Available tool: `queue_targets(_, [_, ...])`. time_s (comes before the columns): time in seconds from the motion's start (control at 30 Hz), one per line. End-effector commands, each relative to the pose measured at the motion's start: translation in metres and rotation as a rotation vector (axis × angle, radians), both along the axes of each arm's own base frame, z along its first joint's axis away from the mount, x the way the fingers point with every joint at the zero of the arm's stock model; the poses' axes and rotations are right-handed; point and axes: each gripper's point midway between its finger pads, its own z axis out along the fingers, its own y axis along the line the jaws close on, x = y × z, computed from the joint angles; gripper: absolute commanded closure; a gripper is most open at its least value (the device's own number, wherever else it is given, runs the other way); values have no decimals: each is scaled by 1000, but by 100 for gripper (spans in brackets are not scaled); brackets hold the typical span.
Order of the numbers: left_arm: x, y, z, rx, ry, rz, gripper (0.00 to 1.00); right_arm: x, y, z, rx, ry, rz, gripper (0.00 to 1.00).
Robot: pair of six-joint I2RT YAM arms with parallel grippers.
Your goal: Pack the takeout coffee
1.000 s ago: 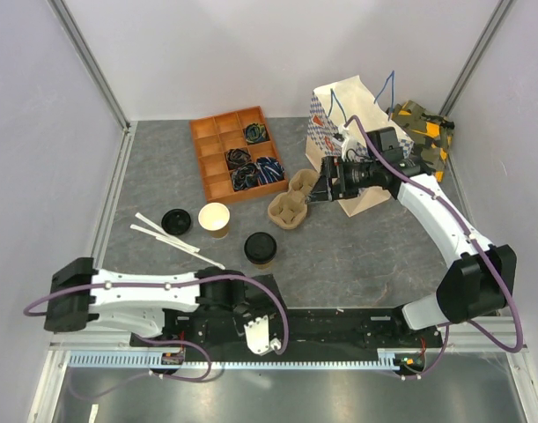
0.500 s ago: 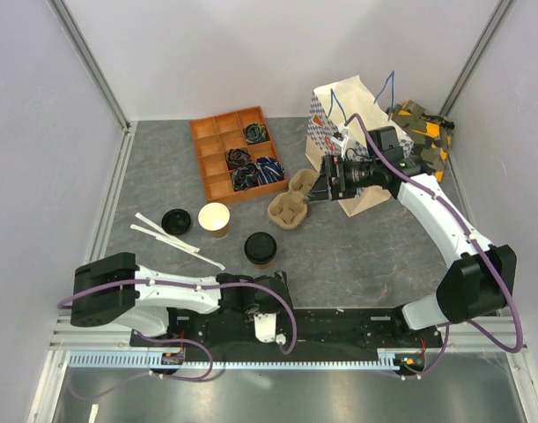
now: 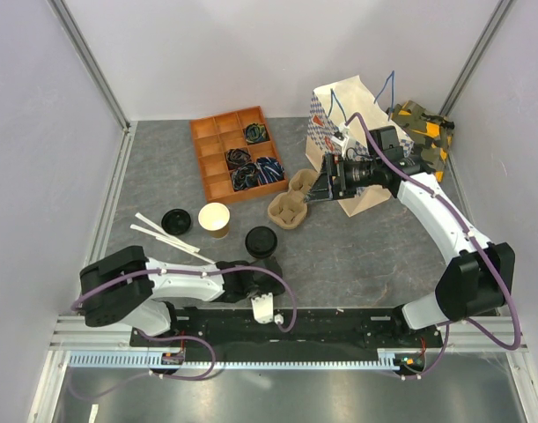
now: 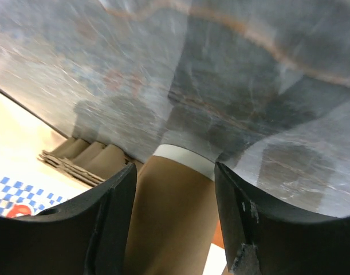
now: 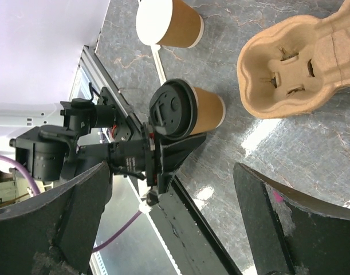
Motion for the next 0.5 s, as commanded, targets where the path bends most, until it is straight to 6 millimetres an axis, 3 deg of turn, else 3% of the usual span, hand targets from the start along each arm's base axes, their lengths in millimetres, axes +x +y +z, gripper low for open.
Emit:
queue_targets(0.0, [17, -6, 3, -17, -35, -25, 37, 1, 3, 1, 30, -4, 19, 2])
queue_targets(0.17, [41, 1, 2, -17, -51, 40, 36, 0, 4, 0, 39, 9, 27, 2])
queue_targets(0.47, [67, 4, 1, -13, -47, 112, 32, 0, 5, 0, 46, 15, 31, 2])
